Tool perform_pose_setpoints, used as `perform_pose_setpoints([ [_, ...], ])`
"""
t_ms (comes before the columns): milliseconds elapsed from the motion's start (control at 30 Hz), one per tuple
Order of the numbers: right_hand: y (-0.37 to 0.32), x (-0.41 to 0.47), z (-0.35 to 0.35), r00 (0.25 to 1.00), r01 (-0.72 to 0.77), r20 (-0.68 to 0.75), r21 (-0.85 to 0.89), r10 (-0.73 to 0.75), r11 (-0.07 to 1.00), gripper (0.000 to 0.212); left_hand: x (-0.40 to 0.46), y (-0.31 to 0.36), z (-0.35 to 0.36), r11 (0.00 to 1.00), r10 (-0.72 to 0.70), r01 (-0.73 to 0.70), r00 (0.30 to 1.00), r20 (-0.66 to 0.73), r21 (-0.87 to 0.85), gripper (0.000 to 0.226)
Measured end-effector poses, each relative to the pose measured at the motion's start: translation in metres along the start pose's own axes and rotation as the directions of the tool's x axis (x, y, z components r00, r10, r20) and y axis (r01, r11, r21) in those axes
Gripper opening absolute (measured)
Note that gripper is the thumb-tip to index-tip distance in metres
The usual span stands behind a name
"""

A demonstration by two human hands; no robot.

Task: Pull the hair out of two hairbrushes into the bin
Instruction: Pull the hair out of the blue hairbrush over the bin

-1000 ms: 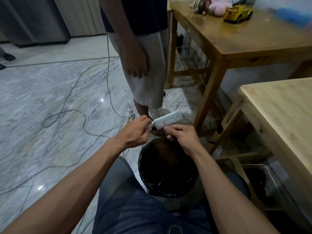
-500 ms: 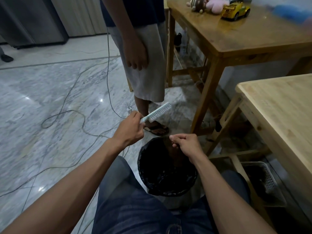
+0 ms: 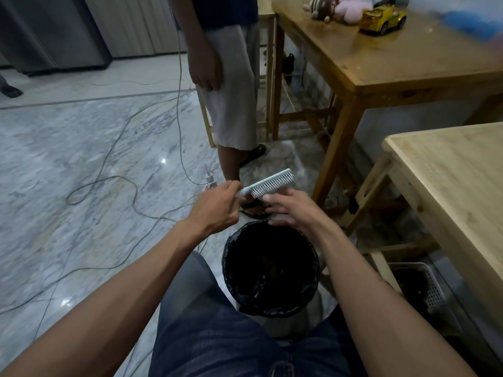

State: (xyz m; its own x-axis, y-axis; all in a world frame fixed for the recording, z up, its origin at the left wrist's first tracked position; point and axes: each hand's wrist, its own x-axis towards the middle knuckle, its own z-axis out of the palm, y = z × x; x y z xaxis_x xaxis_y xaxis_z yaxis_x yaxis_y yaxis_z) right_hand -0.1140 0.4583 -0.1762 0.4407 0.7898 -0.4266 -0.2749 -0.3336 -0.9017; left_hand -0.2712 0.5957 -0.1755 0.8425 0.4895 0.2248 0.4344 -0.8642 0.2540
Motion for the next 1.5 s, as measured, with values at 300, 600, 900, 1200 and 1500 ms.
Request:
perform_pose_setpoints([
  [300,0.009,0.009,0.017,0.988,0.001,-0.155,0.194,0.029,0.981,0.013,-0.009,0.003,0.007,0.998,-0.008,0.007,1.0,-0.019,-0.056,0.022],
  [600,0.048,0.0,-0.004,0.962,-0.106,-0.255,-0.034,0.094,0.994,0.018,-0.01,-0.005,0.006,0.988,-0.098,0.092,0.994,-0.044,-0.121,0.013],
  [900,0.025,-0.005,-0.01,0.979,-0.182,-0.066,-0.711,0.194,0.679,0.043,-0.007,-0.002,0.006,0.992,-0.082,0.077,0.996,-0.046,-0.099,0.016],
  [1200,0.013,0.001,0.001,0.992,0.032,0.113,0.21,-0.056,0.977,0.016,-0.008,0.007,0.008,0.987,0.052,-0.052,0.999,-0.002,-0.152,0.016],
  [1500,0.029,0.003,-0.002,0.983,0.113,-0.135,-0.078,-0.123,0.991,0.013,-0.01,0.001,0.007,0.999,0.014,-0.013,1.0,0.024,-0.048,0.02],
])
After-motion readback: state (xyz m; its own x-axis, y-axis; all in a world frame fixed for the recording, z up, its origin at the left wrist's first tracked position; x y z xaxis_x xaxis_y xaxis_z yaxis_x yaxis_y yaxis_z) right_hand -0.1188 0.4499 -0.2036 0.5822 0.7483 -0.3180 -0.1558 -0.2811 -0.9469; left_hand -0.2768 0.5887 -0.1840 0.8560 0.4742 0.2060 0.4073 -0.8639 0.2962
